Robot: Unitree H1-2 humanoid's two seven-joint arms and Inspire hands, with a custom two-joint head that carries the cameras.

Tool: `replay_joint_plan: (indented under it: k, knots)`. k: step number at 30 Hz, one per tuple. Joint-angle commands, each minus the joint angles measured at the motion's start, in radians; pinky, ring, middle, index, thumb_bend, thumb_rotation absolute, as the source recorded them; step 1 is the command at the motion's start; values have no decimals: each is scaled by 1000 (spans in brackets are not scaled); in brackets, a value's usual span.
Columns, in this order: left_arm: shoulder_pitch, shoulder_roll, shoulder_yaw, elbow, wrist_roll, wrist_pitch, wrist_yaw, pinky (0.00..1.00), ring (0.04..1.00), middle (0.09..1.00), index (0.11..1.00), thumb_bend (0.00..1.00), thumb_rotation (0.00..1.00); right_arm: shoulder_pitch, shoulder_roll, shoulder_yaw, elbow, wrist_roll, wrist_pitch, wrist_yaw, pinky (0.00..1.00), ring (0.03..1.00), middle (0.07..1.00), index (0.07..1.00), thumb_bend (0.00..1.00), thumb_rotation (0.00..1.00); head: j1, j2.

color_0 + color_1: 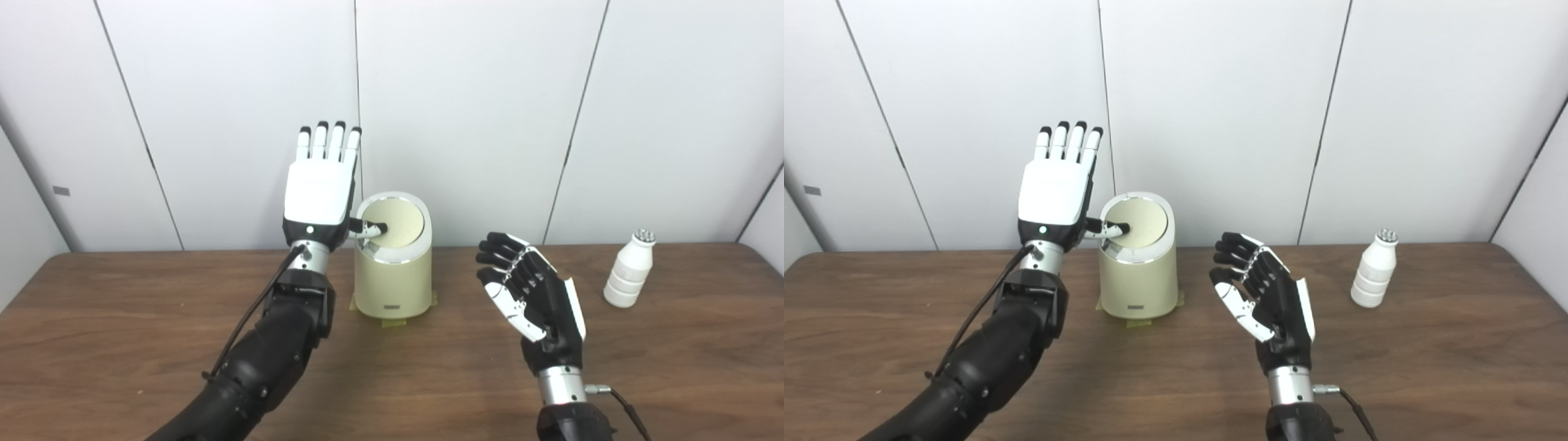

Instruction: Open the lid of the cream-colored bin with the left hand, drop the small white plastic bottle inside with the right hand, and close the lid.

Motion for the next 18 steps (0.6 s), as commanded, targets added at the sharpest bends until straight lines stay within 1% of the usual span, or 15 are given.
replay_joint_plan:
  k: [1, 3, 5, 8, 11, 14, 18]
  knots:
    - [-41, 32, 13, -10, 17, -4, -7, 1000, 1000, 1000, 1000, 1000, 223, -35, 7, 2, -34, -5, -15, -2, 587, 677, 688, 675, 266, 275, -1, 1]
    - [-35, 32, 25, -22, 9, 1, -13, 1000, 1000, 1000, 1000, 999, 291, -35, 6, 3, -35, -12, -11, -3, 587, 675, 687, 673, 266, 274, 0, -1]
    - [-32, 29, 35, -26, 10, 9, -16, 1000, 1000, 1000, 1000, 964, 384, -35, 8, 4, -40, -14, -2, -3, 586, 674, 686, 670, 261, 270, 0, -1]
    - [-30, 25, 50, -33, 9, 13, -30, 1000, 1000, 1000, 1000, 947, 432, -34, 7, 5, -37, -19, -7, -2, 586, 677, 688, 672, 257, 266, 3, -1]
    - [-30, 25, 56, -38, 16, 14, -43, 1000, 1000, 1000, 1000, 960, 451, -34, 10, 5, -36, -16, -7, -1, 590, 680, 691, 676, 257, 280, 1, 0]
    - [-37, 29, 53, -27, 20, -3, -20, 1000, 1000, 1000, 1000, 991, 444, -34, 12, 7, -36, -16, -5, 1, 596, 682, 693, 680, 257, 269, 0, 1]
    - [-54, 35, 33, -7, 36, -26, -3, 1000, 1000, 1000, 1000, 1000, 435, -36, 12, 8, -26, -26, -16, -2, 589, 678, 690, 676, 260, 276, -1, 0]
